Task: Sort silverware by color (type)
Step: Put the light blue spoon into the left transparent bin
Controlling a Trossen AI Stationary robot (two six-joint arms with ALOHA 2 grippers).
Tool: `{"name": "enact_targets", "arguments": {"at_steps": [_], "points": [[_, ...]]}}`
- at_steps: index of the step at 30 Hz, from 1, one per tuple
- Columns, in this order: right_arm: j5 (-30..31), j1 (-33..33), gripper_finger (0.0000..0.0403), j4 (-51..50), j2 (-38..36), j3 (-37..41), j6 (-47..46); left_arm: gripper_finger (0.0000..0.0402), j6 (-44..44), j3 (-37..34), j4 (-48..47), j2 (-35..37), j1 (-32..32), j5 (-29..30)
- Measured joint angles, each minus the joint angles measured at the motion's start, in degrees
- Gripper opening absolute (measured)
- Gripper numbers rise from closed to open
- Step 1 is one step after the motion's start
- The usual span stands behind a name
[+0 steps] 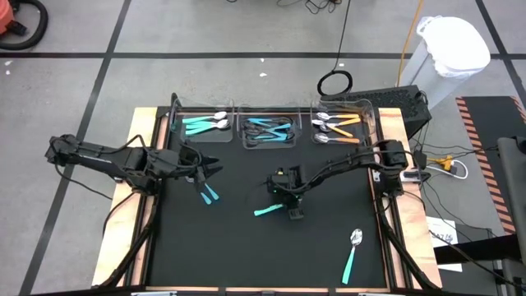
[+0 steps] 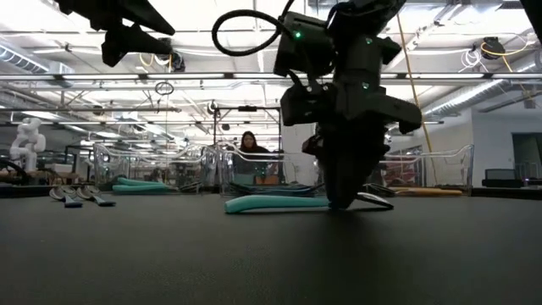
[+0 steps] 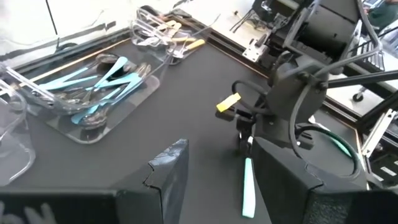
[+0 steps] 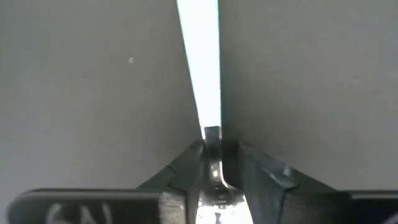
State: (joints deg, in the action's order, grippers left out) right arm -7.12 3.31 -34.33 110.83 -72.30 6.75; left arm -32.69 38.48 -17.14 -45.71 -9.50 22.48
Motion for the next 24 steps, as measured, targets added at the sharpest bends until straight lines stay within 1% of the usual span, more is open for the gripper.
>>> {"name": "enact_targets", "arguments": {"at_steps": [2,5,6,8,10,12,13,15,19,21,24], "points": [[1.07,0.08,0.0075,0.11,0.00,0.14,-2.43,0.0178,0.02,0.00,-0.05,0.00,0.00,0.19],[1.32,0.07,0.0025,-0.06,0.05,-0.48,-7.79,0.0178,0.04,0.00,-0.18,-0.02,0.00,2.38],[1.27,0.07,0.0017,-0.18,0.09,-1.06,-8.92,0.0178,0.02,-0.10,0.01,-0.02,-0.01,3.01],[1.86,0.09,0.0018,0.21,0.22,-2.51,-10.36,0.0178,0.00,-0.40,0.27,-0.22,0.00,3.23],[3.76,0.02,0.0025,1.06,0.24,-4.54,-12.12,0.0178,-0.01,-0.44,0.27,-0.89,-0.02,3.25],[7.14,-0.02,0.0026,1.35,0.22,-7.32,-13.69,0.0178,-0.78,-0.50,0.57,-1.22,-0.02,3.28],[9.84,-0.11,0.0023,1.40,0.20,-8.79,-14.13,0.0178,-1.36,-0.50,1.29,-1.39,-0.02,3.64],[13.34,-0.45,0.0016,1.07,0.20,-11.65,-15.21,0.0178,-1.93,-0.50,2.56,-1.49,-0.02,4.71],[21.17,-1.45,0.0015,1.09,-0.65,-16.88,-16.32,0.0180,-7.11,-0.50,4.82,-1.46,0.10,7.62],[22.19,-2.00,0.0016,1.32,-1.24,-19.33,-13.35,0.0189,-9.05,-0.50,4.78,-1.46,0.09,8.69],[22.25,-2.59,0.0017,1.97,-1.40,-22.34,-9.87,0.0216,-10.35,-0.50,5.16,-1.93,0.11,11.57]]}}
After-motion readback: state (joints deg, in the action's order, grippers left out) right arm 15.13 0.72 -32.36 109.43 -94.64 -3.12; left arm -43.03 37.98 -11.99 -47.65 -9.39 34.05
